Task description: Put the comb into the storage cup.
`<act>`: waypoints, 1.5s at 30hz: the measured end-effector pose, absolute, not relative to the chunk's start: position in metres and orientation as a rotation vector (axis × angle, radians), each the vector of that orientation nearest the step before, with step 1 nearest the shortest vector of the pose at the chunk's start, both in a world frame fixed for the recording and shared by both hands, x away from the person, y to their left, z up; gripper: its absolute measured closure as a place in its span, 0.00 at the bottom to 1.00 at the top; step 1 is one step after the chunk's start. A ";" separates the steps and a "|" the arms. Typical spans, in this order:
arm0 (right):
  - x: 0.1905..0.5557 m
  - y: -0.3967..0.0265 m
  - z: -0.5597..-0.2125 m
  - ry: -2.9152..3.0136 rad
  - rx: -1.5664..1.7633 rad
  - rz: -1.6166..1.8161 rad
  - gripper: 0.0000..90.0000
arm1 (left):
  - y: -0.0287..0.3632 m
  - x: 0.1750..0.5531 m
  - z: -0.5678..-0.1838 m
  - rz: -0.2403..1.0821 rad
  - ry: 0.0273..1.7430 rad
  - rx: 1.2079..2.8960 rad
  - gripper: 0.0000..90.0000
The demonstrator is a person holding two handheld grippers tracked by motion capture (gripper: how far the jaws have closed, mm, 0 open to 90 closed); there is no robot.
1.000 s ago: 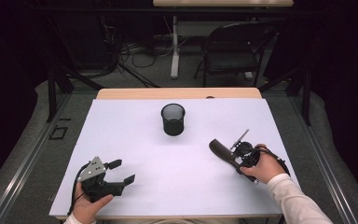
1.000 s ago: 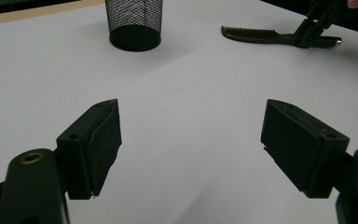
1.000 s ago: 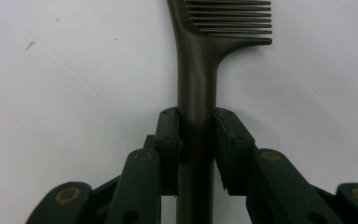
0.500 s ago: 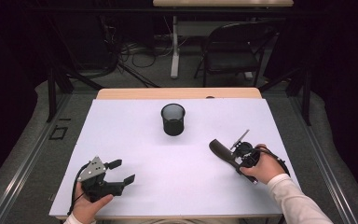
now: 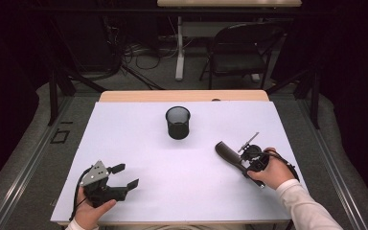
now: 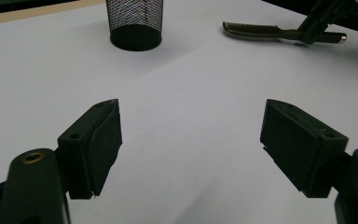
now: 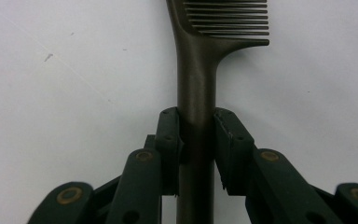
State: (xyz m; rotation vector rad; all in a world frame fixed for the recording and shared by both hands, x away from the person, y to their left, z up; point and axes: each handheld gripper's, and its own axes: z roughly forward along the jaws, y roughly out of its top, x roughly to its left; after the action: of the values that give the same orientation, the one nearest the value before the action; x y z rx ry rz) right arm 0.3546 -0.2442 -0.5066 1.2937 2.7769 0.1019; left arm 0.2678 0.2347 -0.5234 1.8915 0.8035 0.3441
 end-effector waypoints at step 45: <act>0.322 -0.219 -0.490 2.594 1.175 0.697 0.81 | 0.235 0.268 -0.524 0.346 0.809 1.889 0.23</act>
State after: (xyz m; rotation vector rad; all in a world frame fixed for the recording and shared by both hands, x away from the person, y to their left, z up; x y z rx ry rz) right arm 0.3221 -0.2186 -0.4902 1.1751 2.5941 0.6971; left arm 0.2675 0.2353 -0.5235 1.8888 0.8089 0.3464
